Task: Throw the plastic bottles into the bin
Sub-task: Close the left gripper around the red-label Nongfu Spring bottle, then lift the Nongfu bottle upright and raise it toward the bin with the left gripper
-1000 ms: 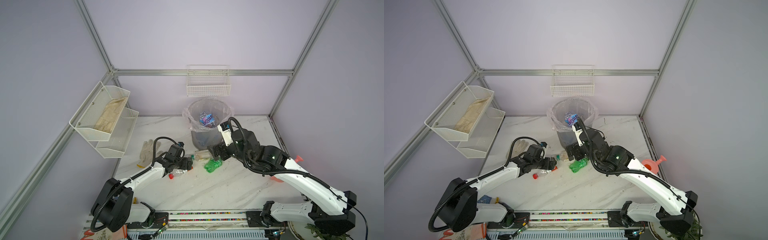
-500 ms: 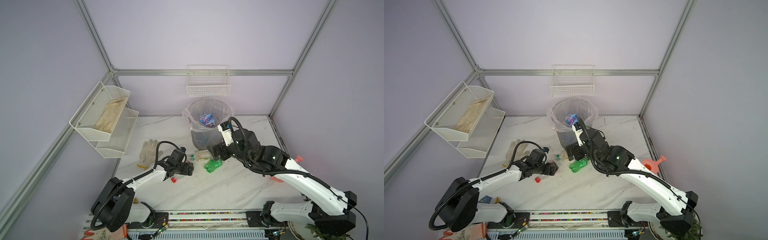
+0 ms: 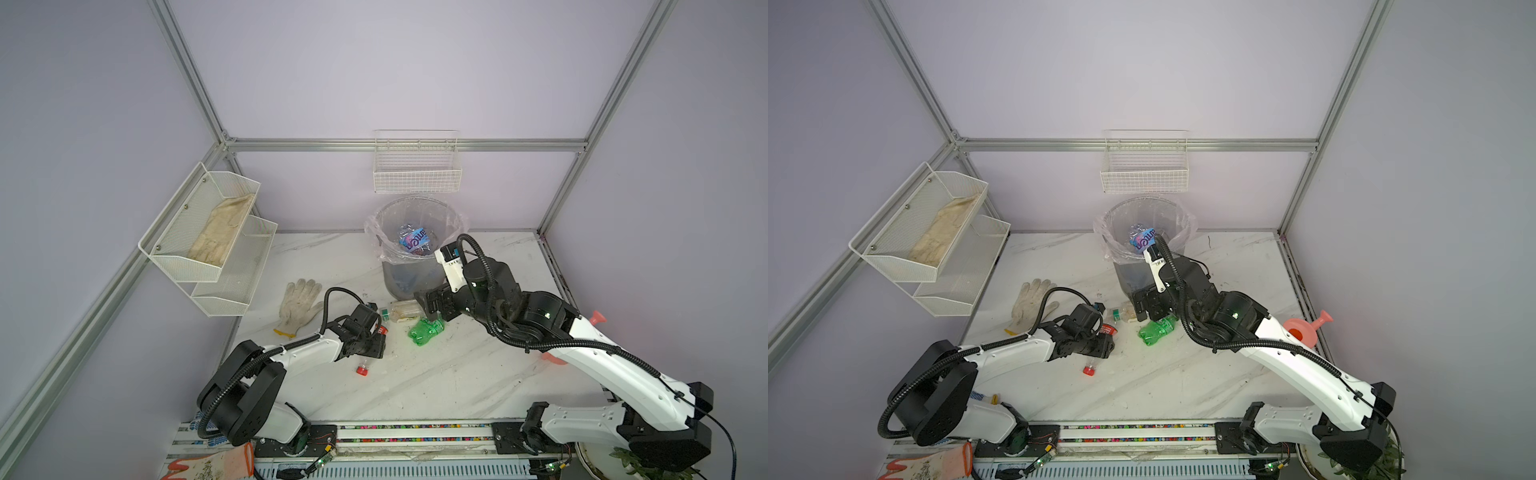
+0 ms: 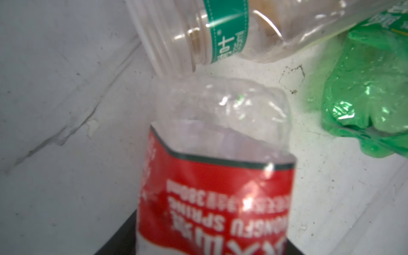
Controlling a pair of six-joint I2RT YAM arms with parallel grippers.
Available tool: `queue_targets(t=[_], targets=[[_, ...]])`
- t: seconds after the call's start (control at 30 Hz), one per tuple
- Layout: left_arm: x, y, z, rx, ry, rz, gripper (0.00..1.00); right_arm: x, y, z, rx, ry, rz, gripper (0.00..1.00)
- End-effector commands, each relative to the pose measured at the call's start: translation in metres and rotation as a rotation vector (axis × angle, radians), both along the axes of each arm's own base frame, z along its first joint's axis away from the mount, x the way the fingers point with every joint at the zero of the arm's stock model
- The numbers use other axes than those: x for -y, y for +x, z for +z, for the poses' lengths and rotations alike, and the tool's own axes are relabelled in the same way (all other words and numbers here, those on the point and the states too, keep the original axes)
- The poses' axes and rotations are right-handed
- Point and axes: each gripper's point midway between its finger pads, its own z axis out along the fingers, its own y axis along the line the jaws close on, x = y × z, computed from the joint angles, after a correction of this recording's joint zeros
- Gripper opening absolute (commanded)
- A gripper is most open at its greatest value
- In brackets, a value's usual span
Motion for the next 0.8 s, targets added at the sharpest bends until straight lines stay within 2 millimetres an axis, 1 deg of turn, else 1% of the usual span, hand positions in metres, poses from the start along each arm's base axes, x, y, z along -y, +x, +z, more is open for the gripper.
queue_targets(t=[0.0, 0.07, 0.17, 0.33, 0.43, 0.57, 0.77], targets=[[-0.004, -0.001, 0.006, 0.02, 0.026, 0.003, 0.53, 0.001, -0.001, 0.013, 0.022, 0.032, -0.009, 0.97], [-0.004, 0.002, 0.02, 0.057, 0.011, 0.007, 0.48, 0.001, -0.001, 0.012, 0.02, 0.032, -0.01, 0.97], [-0.006, 0.003, 0.031, 0.087, 0.008, 0.015, 0.43, 0.002, -0.001, 0.011, 0.019, 0.034, -0.013, 0.98], [-0.009, 0.006, 0.056, 0.149, -0.017, 0.028, 0.41, 0.003, -0.002, 0.01, 0.019, 0.036, -0.015, 0.97], [-0.009, 0.008, 0.077, 0.197, -0.041, 0.035, 0.4, 0.004, -0.002, 0.009, 0.018, 0.037, -0.017, 0.97], [-0.011, 0.01, 0.11, 0.277, -0.074, 0.037, 0.4, 0.004, -0.003, 0.01, 0.018, 0.041, -0.019, 0.97], [-0.011, 0.01, 0.169, 0.414, -0.143, 0.012, 0.39, 0.006, -0.003, 0.011, 0.02, 0.047, -0.023, 0.97]])
